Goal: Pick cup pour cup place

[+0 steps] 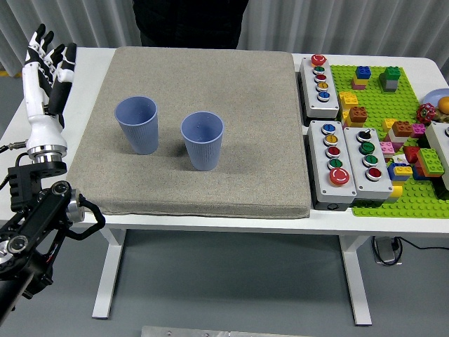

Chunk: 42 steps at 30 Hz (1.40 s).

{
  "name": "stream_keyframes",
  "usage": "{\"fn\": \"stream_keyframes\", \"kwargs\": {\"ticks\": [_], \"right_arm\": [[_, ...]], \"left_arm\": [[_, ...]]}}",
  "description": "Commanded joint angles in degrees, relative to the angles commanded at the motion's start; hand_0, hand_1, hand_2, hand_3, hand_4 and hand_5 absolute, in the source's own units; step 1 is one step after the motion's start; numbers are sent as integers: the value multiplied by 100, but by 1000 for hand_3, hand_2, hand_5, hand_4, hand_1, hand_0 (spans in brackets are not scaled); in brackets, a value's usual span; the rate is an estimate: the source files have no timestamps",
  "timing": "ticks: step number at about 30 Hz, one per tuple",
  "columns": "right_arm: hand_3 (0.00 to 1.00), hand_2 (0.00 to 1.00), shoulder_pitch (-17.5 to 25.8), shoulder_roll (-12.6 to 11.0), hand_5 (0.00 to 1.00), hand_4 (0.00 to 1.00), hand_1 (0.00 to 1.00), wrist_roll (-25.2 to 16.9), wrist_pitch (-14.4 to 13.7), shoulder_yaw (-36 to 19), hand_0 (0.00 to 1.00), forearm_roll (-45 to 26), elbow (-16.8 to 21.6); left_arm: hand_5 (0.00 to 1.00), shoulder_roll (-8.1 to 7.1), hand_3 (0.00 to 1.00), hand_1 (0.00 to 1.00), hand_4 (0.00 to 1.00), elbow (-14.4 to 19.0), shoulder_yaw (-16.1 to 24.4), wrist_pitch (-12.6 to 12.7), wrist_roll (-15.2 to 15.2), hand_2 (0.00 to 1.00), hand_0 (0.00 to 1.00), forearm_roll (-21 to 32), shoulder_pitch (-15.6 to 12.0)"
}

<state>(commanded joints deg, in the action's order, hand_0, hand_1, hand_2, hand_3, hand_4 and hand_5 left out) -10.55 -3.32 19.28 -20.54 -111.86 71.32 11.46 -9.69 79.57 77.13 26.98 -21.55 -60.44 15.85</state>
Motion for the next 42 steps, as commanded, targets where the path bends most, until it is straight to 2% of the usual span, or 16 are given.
{"fn": "stream_keyframes", "kwargs": {"ticks": [1, 2, 9, 12, 18, 42], "right_arm": [[535, 550, 1, 0, 99, 2, 608, 1, -1, 1, 668, -2, 0], [537, 549, 2, -1, 103, 2, 608, 6, -5, 7, 668, 0, 1], [537, 549, 22, -11, 106, 2, 608, 19, -12, 45, 668, 11, 3], [537, 549, 36, -16, 106, 2, 608, 26, -9, 43, 668, 36, 5], [538, 549, 65, -20, 107, 2, 608, 32, -1, 47, 668, 26, 4], [541, 550, 27, 0, 123, 2, 608, -25, -52, 111, 668, -160, 2]], "left_arm": [[929, -4, 835, 718, 882, 19, 37, -90, -9, 799, 716, 207, 6], [998, -17, 857, 743, 868, 35, 135, -226, -48, 842, 735, 467, 39], [998, -22, 866, 752, 861, -32, 418, -859, -179, 850, 742, 2108, 104], [998, 1, 866, 752, 861, -75, 473, -967, -201, 850, 742, 2776, 84], [998, 26, 870, 755, 860, -76, 510, -914, -163, 855, 744, 2642, 15], [998, 104, 884, 762, 863, -45, 451, -883, -76, 867, 751, 2452, 50]]}}
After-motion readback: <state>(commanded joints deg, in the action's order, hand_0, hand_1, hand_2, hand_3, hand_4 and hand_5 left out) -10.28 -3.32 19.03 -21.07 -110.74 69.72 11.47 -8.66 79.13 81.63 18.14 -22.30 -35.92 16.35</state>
